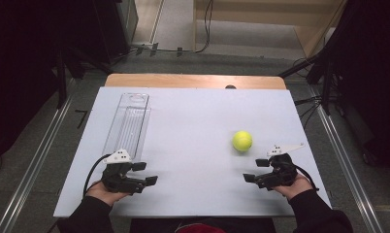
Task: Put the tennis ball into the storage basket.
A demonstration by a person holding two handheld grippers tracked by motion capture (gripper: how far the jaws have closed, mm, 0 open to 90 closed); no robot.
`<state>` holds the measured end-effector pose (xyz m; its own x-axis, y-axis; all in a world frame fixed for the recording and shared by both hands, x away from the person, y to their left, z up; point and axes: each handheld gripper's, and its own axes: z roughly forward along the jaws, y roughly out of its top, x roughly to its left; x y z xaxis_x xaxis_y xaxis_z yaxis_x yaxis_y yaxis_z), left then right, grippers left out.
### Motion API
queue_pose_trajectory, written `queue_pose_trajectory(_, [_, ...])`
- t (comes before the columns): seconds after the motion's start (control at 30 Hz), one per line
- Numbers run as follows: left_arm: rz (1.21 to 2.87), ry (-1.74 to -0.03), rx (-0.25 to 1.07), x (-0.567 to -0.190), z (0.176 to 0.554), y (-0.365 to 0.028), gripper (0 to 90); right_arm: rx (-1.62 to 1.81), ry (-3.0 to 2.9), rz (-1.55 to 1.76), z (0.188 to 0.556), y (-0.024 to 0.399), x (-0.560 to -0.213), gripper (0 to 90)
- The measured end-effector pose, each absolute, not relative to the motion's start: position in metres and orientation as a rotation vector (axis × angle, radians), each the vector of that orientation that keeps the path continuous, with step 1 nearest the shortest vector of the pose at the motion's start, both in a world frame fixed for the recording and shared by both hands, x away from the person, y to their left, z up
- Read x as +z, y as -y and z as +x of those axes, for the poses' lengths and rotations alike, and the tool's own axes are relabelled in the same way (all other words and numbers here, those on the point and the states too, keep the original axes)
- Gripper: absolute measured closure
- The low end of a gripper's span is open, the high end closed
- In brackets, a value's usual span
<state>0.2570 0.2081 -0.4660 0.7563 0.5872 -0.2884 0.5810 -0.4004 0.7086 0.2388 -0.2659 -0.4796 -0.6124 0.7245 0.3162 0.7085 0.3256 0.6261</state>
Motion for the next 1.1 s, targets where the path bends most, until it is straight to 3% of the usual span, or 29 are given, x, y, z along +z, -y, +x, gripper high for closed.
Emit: queue_pose_trajectory(1.1, [2.090, -0.873, -0.011, -0.4657, 0.2587, -0.2087, 27.0, 1.182, -2.559, 1.384, 0.2409, 0.2649, -0.4833, 13.3])
